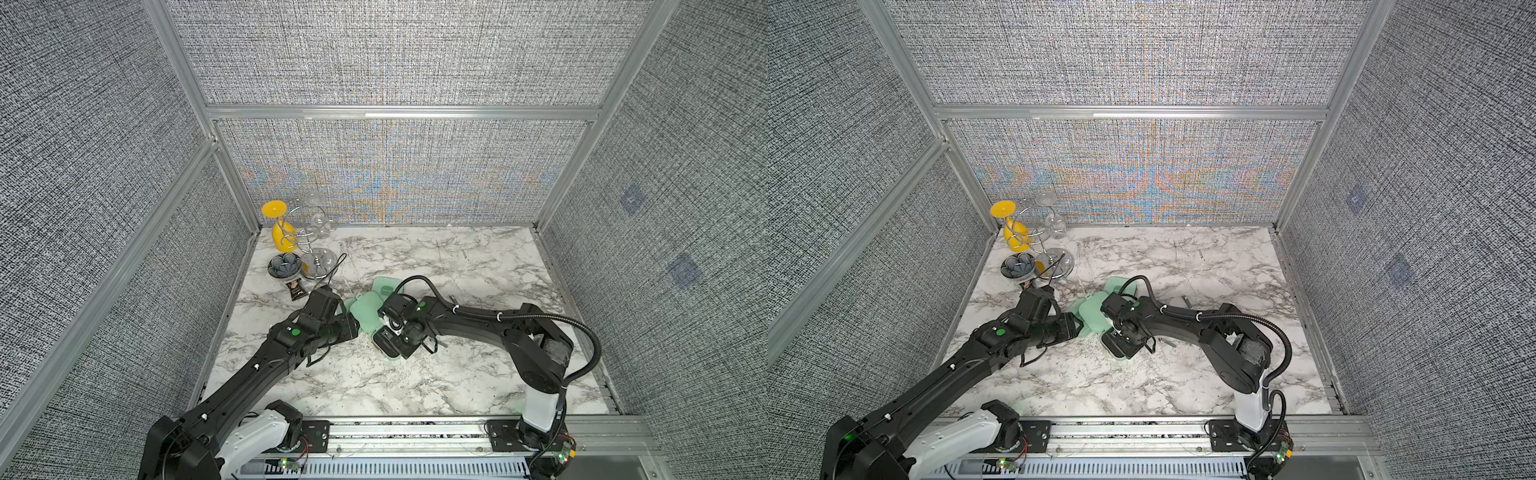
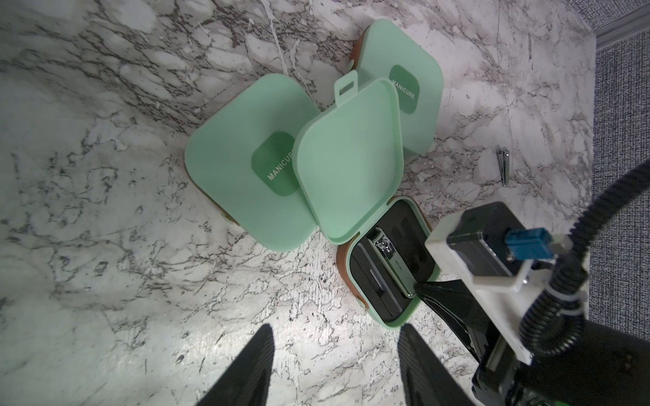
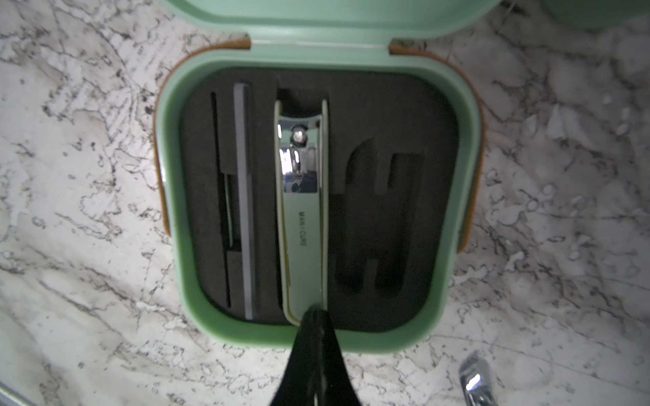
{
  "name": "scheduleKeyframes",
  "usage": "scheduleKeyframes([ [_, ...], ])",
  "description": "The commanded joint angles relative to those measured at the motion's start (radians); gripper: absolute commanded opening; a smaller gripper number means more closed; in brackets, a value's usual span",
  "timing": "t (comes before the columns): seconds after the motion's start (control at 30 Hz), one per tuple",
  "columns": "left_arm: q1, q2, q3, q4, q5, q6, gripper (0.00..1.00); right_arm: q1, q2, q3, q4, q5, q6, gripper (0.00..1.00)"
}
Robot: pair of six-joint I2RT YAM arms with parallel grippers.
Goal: Organize nail clipper sets
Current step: Adjust the nail clipper in the storage box.
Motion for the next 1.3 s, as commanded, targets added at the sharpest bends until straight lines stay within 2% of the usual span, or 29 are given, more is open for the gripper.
scheduleKeyframes([
  [0.0, 0.0, -0.004, -0.005, 0.004, -0.003, 0.004, 0.59, 0.002, 0.013, 0.002, -0.013, -0.013, -0.001, 0.05],
  [0.57, 0.0, -0.004, -0.019, 0.012, -0.001, 0.0, 0.59, 0.017, 0.061, 0.025, -0.011, -0.056, 0.005, 0.03],
  [0.93, 0.0, -0.003, -0.018, 0.012, 0.002, 0.0, 0.59, 0.012, 0.022, 0.068, -0.088, 0.033, -0.021, 0.02],
  [1.27, 0.0, -0.008, -0.022, 0.01, 0.0, 0.0, 0.59, -0.009, 0.023, 0.122, -0.111, 0.034, -0.027, 0.03],
])
